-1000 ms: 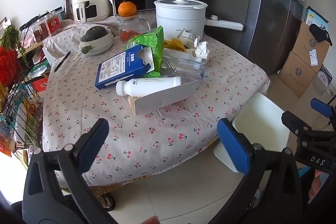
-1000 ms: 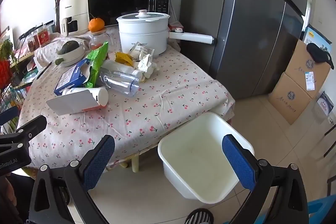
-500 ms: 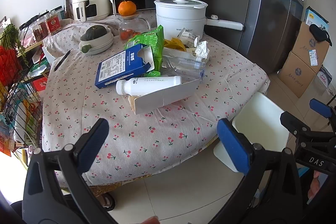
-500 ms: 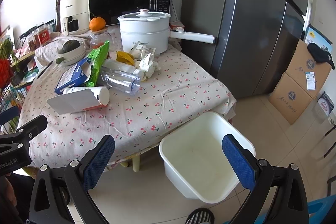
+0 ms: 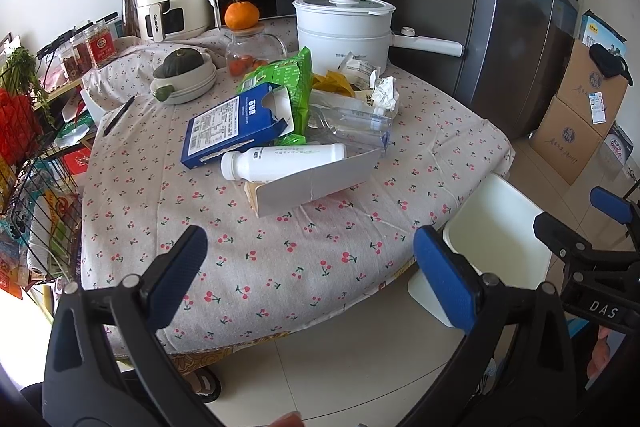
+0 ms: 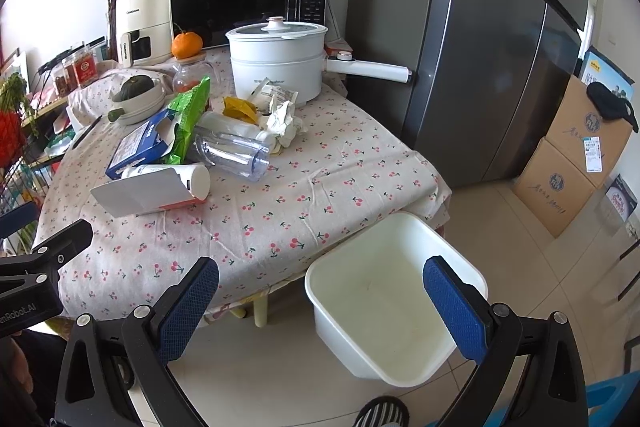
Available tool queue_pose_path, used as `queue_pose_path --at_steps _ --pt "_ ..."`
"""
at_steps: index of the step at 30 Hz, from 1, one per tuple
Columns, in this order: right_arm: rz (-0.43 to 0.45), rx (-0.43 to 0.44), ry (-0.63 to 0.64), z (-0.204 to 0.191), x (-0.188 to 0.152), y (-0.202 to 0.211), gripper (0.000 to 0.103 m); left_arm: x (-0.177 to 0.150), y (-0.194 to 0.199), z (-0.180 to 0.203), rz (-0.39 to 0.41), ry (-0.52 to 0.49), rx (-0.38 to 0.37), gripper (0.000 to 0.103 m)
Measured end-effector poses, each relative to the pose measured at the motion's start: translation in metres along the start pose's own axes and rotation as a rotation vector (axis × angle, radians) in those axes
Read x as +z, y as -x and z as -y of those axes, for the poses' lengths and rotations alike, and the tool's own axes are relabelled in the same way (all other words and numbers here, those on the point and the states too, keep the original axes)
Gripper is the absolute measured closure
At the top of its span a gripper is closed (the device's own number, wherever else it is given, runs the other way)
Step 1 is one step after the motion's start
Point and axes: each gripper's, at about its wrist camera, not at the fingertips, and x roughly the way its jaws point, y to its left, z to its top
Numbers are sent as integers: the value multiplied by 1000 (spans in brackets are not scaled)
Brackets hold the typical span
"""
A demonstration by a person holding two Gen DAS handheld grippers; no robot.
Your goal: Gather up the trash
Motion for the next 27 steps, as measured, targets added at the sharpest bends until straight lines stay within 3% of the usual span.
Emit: queue_pose_path --at_steps 27 --pt "-3 -1 0 -2 -1 0 0 0 2 -1 0 -3 1 1"
